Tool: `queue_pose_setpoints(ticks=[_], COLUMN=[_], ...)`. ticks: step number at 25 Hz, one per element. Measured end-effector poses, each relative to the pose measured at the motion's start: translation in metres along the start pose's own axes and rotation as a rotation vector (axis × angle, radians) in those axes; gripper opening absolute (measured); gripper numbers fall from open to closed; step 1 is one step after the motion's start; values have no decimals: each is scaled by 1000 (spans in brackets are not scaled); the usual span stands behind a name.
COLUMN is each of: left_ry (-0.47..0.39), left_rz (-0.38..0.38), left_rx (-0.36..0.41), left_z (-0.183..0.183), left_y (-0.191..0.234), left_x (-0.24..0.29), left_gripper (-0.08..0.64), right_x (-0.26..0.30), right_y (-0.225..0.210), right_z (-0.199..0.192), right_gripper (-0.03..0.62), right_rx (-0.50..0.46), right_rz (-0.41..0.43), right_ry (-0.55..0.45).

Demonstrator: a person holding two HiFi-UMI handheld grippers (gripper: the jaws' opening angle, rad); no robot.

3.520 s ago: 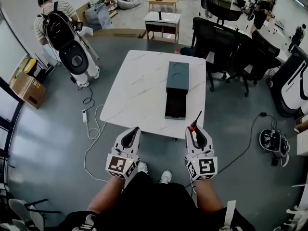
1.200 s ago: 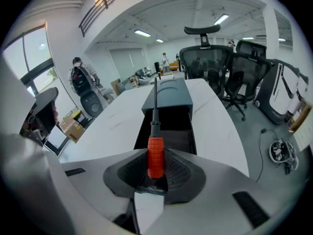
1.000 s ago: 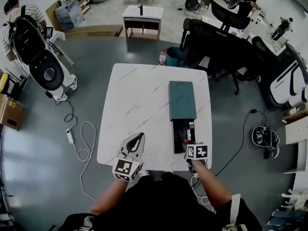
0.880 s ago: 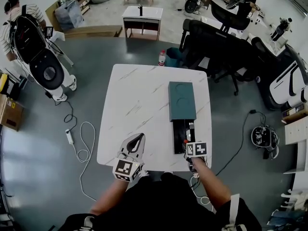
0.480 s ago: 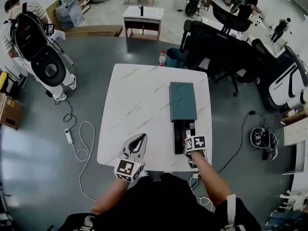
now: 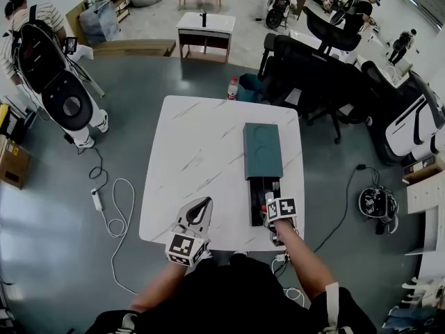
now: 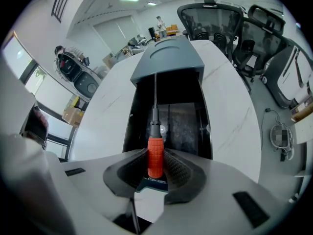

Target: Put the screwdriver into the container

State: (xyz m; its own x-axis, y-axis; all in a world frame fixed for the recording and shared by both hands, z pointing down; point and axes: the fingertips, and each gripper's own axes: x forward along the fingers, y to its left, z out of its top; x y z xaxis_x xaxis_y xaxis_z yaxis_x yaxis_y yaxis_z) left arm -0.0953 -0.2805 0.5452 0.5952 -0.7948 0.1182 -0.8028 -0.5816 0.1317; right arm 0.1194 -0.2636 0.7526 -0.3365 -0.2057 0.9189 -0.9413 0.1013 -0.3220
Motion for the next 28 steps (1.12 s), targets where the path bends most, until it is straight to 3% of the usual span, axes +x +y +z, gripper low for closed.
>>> queue_pose_setpoints(ticks=[14, 16, 19, 24, 28], left_ry=[-1, 2, 4, 2, 5], left_rz=[-7, -9, -14, -22, -29], left_rx=[-4, -5, -2, -5, -3], left_z=[-3, -3, -4, -4, -2], left_y=[-1, -1, -2, -4, -7], left_x=[1, 1, 0, 2, 4], left_gripper=[6, 6, 6, 6, 6], right_x=[3, 0, -6, -26, -54], right_y=[-2, -4, -3, 7, 21], right_z=[1, 4, 9, 23, 44], right_gripper=[112, 143, 183, 183, 101], right_rx=[39, 43, 23, 3, -51], right_rz=[-13, -20, -35, -34, -42], right_ry=[-5, -26, -66, -168, -299])
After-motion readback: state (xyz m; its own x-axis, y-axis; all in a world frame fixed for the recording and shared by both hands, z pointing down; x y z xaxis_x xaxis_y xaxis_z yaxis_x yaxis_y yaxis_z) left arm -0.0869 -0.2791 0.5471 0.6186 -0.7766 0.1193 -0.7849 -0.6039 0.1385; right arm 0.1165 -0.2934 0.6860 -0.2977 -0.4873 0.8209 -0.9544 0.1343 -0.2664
